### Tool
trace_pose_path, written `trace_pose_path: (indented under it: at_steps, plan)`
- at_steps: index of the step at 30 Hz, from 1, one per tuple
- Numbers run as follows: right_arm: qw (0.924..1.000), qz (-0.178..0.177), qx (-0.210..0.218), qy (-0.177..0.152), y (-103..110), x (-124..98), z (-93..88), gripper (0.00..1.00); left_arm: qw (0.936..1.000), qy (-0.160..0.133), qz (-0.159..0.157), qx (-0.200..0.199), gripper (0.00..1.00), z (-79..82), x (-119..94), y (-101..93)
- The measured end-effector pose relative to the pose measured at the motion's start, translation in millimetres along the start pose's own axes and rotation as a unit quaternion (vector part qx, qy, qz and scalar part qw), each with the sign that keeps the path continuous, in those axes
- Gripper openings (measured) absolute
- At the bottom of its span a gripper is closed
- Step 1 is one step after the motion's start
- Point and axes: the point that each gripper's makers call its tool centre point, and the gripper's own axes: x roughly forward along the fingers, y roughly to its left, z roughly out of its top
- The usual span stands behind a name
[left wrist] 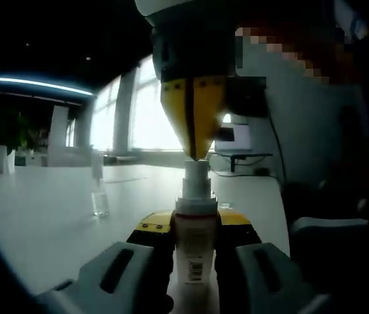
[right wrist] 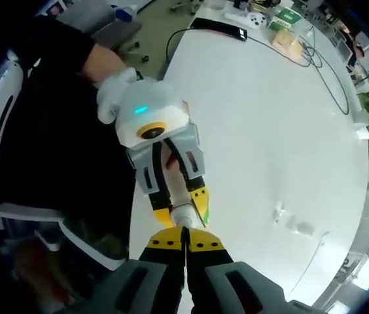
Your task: Clamp pump bottle remove cover press pump head put on cover
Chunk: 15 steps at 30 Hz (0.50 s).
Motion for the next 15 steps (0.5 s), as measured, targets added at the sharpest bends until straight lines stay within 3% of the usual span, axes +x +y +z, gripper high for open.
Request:
trace_pose_path:
  at_steps: [15]
  plan:
    - [0.9999,0.002,0.003,0.013,0.0,3.0,-0.1,0.0,1.0,0.0,0.0,0.0,0.14,0.2,-0.2,-0.7]
